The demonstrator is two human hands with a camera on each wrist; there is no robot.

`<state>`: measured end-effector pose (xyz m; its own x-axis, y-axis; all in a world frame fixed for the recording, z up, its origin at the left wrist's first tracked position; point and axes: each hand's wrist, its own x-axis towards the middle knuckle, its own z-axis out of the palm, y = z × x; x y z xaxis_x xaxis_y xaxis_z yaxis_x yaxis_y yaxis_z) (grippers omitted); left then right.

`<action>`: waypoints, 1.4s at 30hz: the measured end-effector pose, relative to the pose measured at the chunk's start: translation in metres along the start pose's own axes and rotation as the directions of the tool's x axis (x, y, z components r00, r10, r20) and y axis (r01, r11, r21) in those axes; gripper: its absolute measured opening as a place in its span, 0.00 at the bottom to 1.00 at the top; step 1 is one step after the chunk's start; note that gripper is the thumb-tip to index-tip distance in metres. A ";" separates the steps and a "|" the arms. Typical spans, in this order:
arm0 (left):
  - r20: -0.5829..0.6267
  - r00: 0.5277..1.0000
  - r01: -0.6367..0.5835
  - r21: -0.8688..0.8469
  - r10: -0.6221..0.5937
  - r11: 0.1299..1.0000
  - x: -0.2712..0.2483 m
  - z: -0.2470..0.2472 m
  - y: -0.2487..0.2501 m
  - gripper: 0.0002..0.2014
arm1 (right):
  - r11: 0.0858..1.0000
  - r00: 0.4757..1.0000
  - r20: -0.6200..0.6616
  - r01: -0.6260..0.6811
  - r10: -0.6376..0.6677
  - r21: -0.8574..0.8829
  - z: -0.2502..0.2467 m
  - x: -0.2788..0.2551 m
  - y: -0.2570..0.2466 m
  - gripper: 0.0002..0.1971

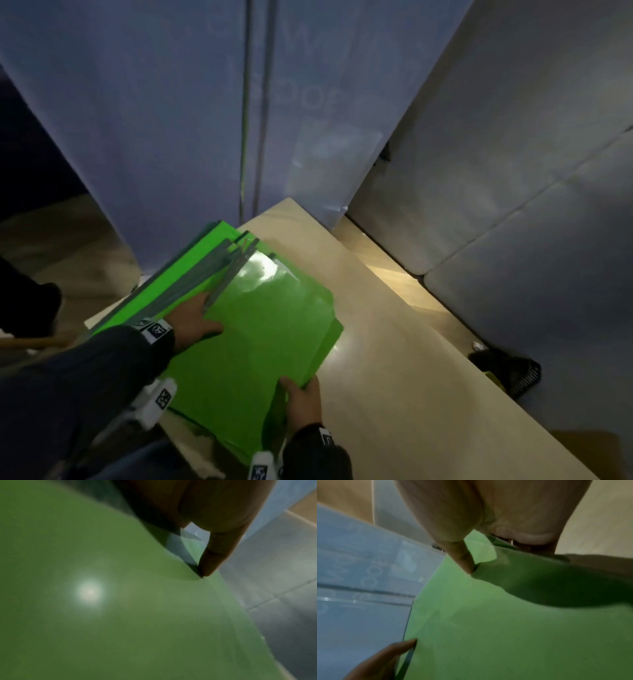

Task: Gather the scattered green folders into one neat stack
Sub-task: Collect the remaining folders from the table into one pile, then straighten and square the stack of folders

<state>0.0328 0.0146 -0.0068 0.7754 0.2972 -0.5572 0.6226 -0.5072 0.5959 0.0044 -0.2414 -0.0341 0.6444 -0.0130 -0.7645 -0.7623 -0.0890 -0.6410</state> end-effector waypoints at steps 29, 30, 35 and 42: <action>0.051 0.997 0.067 -0.215 -0.057 0.974 0.004 -0.045 -0.036 0.60 | 0.948 0.953 0.099 -0.297 0.286 0.115 0.031 0.047 -0.001 0.38; 0.035 0.999 0.034 -0.225 -0.026 0.974 0.000 -0.039 -0.034 0.64 | 0.953 0.960 0.106 -0.272 0.259 0.135 0.021 0.044 0.002 0.40; 0.096 0.974 -0.175 -0.241 0.203 0.955 -0.030 -0.014 0.013 0.62 | 0.964 1.000 0.028 -0.009 0.002 0.266 -0.032 0.006 -0.008 0.33; 0.286 0.887 -0.275 -0.302 0.362 0.913 -0.051 0.024 0.070 0.48 | 0.853 0.921 -0.166 0.390 -0.353 0.347 -0.112 -0.049 -0.015 0.34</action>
<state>0.0349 -0.0558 0.0493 0.8834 -0.1511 -0.4436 0.3866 -0.3002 0.8720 -0.0085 -0.3511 0.0205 0.8725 -0.1463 -0.4661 -0.4196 0.2641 -0.8684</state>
